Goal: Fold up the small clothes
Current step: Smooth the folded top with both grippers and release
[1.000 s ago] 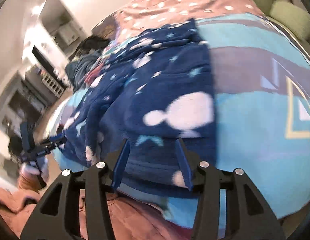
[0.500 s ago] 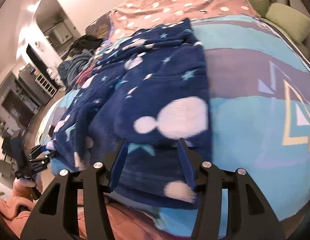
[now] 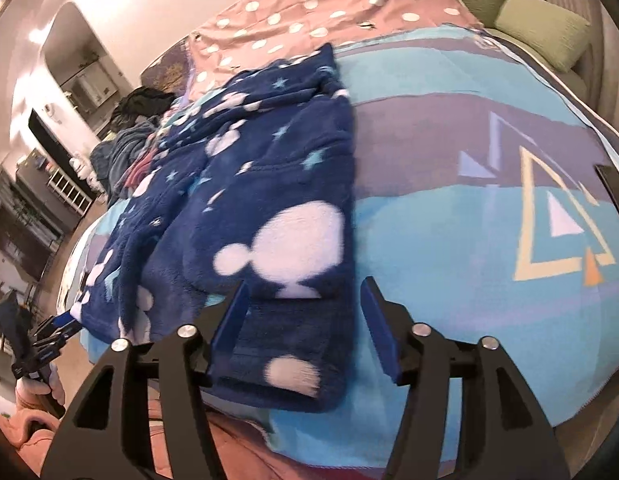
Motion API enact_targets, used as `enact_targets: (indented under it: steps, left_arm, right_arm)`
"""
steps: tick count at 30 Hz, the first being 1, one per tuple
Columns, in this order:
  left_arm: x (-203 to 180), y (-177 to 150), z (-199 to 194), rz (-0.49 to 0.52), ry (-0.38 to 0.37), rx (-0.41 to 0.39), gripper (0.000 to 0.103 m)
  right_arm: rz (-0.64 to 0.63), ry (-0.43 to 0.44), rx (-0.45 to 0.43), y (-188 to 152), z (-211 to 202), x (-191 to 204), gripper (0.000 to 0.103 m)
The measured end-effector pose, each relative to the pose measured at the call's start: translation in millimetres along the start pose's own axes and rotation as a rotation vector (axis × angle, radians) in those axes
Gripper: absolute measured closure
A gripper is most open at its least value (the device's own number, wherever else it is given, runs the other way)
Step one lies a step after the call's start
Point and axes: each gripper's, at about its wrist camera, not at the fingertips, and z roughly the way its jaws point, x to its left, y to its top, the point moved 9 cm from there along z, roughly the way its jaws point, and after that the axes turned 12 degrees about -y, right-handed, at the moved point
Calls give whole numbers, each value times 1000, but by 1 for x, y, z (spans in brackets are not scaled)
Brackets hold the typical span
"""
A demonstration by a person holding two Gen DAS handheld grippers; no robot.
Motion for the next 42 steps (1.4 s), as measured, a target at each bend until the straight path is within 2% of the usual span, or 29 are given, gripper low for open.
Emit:
enact_targets:
  steps: [3,6,9,13,15,17,19,21,23,25,28,29,30,31,32,33,35,38,42]
  left_arm:
    - [5,12,3,-84,-73,-58,25]
    - [16,12,22,-144,-73,-24,26]
    - [17,8,40,-189,-124,18,25]
    - [21,9,49,-223,-166,12,20]
    - [23,12,53,-250,-197,-3,13]
    - [22,17,58,-269,-195,-23,12]
    - [19,18,60,-255,-178,-13,12]
    - [12,17,60,-246,-201,11,14]
    - [-1,12,56,-233,-248,44,20]
    - [-9,8,56,-191,-245,66,21]
    - [-7,15,66,-196,-258,45,28]
    - [-5,21,68,-220,-273,29,43]
    - [-4,25,69,-241,-294,22,76]
    - [-4,30,71,-286,-352,20,85]
    - [-5,35,68,-311,-362,0,85]
    - [-7,39,65,-295,-346,-20,86]
    - [-18,53,49,-215,-314,-73,86]
    - [-37,80,22,-147,-335,-164,86]
    - [-55,111,-9,-71,-336,-252,87]
  right_arm:
    - [51,24,32,-5,2,-11,43]
    - [93,64,78,-16,5,-16,43]
    - [113,121,116,-27,5,-15,42]
    - [118,161,140,-33,9,-12,40]
    - [123,186,135,-33,15,-8,30]
    - [122,194,125,-30,17,-4,25]
    - [97,182,128,-29,15,-2,25]
    - [86,187,144,-31,11,0,31]
    - [83,221,171,-37,7,4,35]
    - [81,259,178,-39,9,10,35]
    - [125,298,169,-28,23,14,39]
    - [144,308,165,-23,25,14,57]
    - [177,335,184,-18,28,16,83]
    - [198,349,186,-16,27,16,83]
    - [210,363,169,-12,22,18,86]
    - [202,374,145,-8,14,21,87]
    - [186,436,58,8,-15,27,87]
    - [155,528,-52,30,-54,38,87]
    - [109,573,-128,46,-82,56,87]
